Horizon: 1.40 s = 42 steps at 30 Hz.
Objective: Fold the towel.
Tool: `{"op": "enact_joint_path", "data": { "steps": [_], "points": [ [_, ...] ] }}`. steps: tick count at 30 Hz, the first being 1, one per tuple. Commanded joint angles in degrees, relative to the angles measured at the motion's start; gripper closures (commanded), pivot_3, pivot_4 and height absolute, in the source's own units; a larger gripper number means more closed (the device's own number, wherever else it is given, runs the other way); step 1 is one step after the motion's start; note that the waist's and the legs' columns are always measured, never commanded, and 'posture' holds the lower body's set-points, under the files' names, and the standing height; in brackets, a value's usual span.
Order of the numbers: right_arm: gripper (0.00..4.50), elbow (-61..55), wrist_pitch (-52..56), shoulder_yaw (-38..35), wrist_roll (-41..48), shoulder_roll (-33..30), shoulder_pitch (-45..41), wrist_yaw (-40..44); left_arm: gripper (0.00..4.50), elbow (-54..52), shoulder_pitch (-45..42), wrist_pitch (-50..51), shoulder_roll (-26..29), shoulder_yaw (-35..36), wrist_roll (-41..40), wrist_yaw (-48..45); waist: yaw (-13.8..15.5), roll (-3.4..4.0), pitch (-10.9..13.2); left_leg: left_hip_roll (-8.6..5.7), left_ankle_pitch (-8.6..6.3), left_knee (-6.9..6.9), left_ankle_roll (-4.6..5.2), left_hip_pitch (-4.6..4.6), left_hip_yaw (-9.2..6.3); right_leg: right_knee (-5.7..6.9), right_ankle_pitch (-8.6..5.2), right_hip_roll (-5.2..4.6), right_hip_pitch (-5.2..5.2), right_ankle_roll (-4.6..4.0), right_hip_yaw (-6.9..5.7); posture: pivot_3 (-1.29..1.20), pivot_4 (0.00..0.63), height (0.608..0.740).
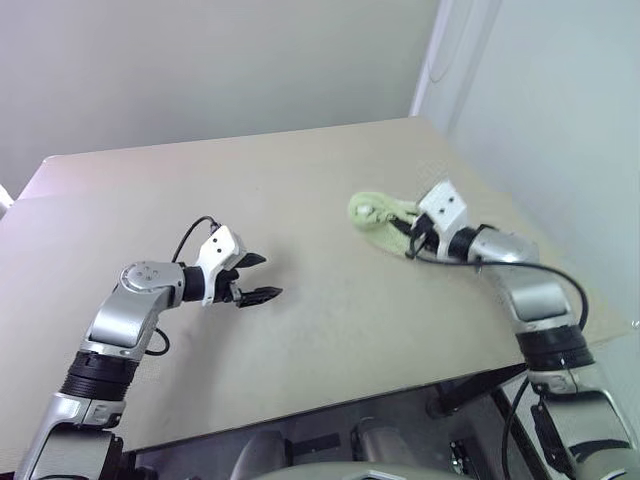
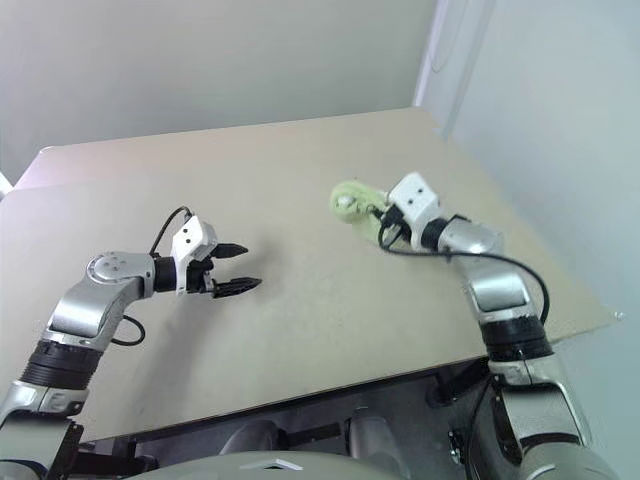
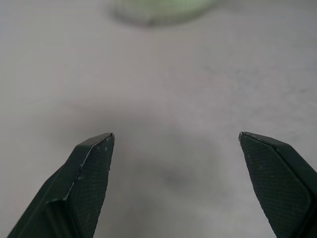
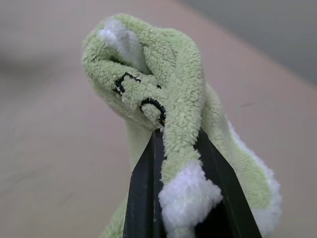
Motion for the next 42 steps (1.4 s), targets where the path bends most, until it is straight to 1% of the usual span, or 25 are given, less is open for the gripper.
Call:
{"op": "enact_joint_path", "data": {
  "steps": [1, 7, 12, 15, 16, 19, 21, 23, 26, 27, 30, 33, 37, 40, 42],
  "points": [
    [4.47, -4.5, -2.2, 0.9, -0.8, 0.0, 1.0, 0.9, 0.26, -4.3, -0.8, 2.2, 0.4, 0.6, -1.4, 0.9, 0.0, 0.0, 0.0, 0.0, 0.0, 0.01, 0.0, 0.0, 0.0, 0.0, 0.0, 0.0, 0.0, -0.01, 0.0, 0.0, 0.0, 0.74],
    [4.47, -8.4, 1.0, 4.5, -0.7, -3.1, 5.8, 6.7, 0.26, -6.8, -1.4, 5.0, 1.0, 0.9, -2.1, 2.0, 0.1, 0.0, 0.0, 0.0, 0.0, 0.1, 0.0, 0.07, -0.02, 0.03, -0.2, 0.02, 0.11, -0.04, 0.0, 0.0, 0.0, 0.74],
    [4.47, -10.1, 3.7, 3.5, 1.5, -3.1, 6.3, 8.7, 0.26, -5.6, -1.1, 4.2, 1.6, 1.4, -2.3, 1.2, 0.0, 0.0, 0.0, 0.0, 0.01, 0.11, 0.0, 0.09, -0.02, 0.04, -0.19, 0.02, 0.11, -0.06, -0.01, 0.0, 0.0, 0.74],
    [3.63, -10.8, 4.6, 2.9, 2.5, -2.7, 6.5, 9.2, 0.26, -4.0, -1.5, 3.4, 1.9, 1.7, -2.1, 0.9, 0.1, 0.0, 0.0, 0.0, 0.01, 0.11, 0.0, 0.09, -0.05, 0.06, -0.19, 0.04, 0.11, -0.06, -0.03, 0.0, 0.0, 0.74],
    [3.2, -11.1, 5.0, 2.7, 3.0, -2.5, 6.4, 9.3, 0.26, -3.5, -1.6, 3.1, 2.0, 1.6, -1.9, 0.9, 0.1, 0.0, 0.0, 0.0, 0.01, 0.11, 0.0, 0.09, -0.05, 0.06, -0.19, 0.04, 0.11, -0.06, -0.03, 0.0, 0.0, 0.74],
    [2.17, -13.0, 7.9, 1.4, 5.9, -2.6, 6.3, 10.1, 0.26, -2.7, -1.5, 2.0, 2.3, 1.3, -1.5, 0.7, 0.1, 0.0, 0.0, 0.0, 0.01, 0.13, 0.0, 0.07, -0.04, 0.05, -0.19, 0.02, 0.12, -0.07, -0.03, 0.0, 0.0, 0.74],
    [1.44, -15.2, 11.4, -0.7, 9.7, -3.0, 6.2, 11.0, 0.26, -1.6, -1.1, 0.7, 2.4, 1.5, -1.4, 0.5, 0.1, 0.0, 0.0, 0.0, 0.01, 0.13, 0.0, 0.07, -0.05, 0.05, -0.18, 0.02, 0.12, -0.07, -0.03, 0.0, 0.0, 0.74],
    [0.75, -17.3, 16.5, -4.6, 15.8, -2.3, 5.5, 11.3, 0.26, -0.3, -0.3, -0.9, 2.5, 1.7, -1.2, 0.4, 0.2, 0.0, 0.0, 0.0, 0.01, 0.13, 0.0, 0.07, -0.05, 0.05, -0.16, 0.02, 0.12, -0.1, -0.03, 0.0, 0.0, 0.74],
    [0.75, -19.0, 23.2, -9.3, 23.3, -0.9, 3.7, 10.0, 0.26, 0.8, 0.4, -2.7, 2.6, 1.7, -1.0, 0.1, 0.1, 0.0, 0.0, 0.0, 0.01, 0.13, 0.0, 0.08, -0.06, 0.05, -0.11, 0.02, 0.13, -0.18, -0.03, 0.0, 0.0, 0.74],
    [0.75, -18.8, 24.4, -10.2, 24.4, -0.2, 2.8, 8.9, 0.26, 1.3, 0.5, -3.2, 2.7, 1.8, -0.9, 0.0, 0.1, 0.0, 0.0, 0.0, 0.01, 0.13, 0.0, 0.09, -0.06, 0.06, -0.12, 0.02, 0.13, -0.17, -0.03, 0.0, 0.0, 0.74],
    [0.75, -14.8, 27.5, -11.4, 26.1, 3.3, -1.1, 4.7, 0.26, 1.7, 0.6, -0.6, 2.2, 4.8, -5.3, -1.2, 0.0, 0.0, 0.0, 0.02, 0.01, 0.13, 0.0, 0.12, -0.06, 0.09, -0.15, 0.05, 0.13, -0.13, -0.03, 0.0, 0.0, 0.74],
    [0.75, -10.9, 26.0, -8.2, 23.4, 4.7, -2.4, 4.0, 0.26, 1.3, 0.6, 1.7, 3.1, 7.4, -10.1, -4.5, 0.1, -0.01, 0.0, 0.04, 0.01, 0.13, 0.0, 0.11, -0.06, 0.09, -0.15, 0.06, 0.11, -0.13, -0.05, 0.0, 0.0, 0.74],
    [0.75, -4.8, 23.6, -5.2, 20.4, 6.3, -4.0, 3.4, 0.26, 2.4, 0.6, -0.2, 4.2, 7.2, -9.5, -6.4, 0.1, -0.01, 0.0, 0.01, 0.01, 0.13, 0.0, 0.04, -0.04, 0.04, -0.08, 0.01, 0.1, -0.24, -0.06, 0.0, 0.0, 0.74],
    [0.75, 4.1, 18.0, -2.3, 15.3, 8.7, -5.8, 1.8, 0.26, 1.9, 1.9, -0.9, 5.1, 6.5, -9.1, -8.2, 0.0, 0.0, 0.0, 0.0, 0.01, 0.13, 0.0, 0.04, -0.02, 0.03, -0.07, 0.0, 0.1, -0.24, -0.05, 0.0, 0.0, 0.74],
    [0.75, 8.8, 15.2, -2.1, 13.5, 10.4, -6.8, 0.6, 0.26, 1.3, 2.4, -0.5, 5.1, 6.6, -9.6, -8.7, -0.2, 0.0, 0.0, 0.0, 0.01, 0.13, 0.0, 0.09, -0.01, 0.07, -0.07, 0.02, 0.1, -0.24, -0.04, 0.0, 0.0, 0.74]
  ]
}}
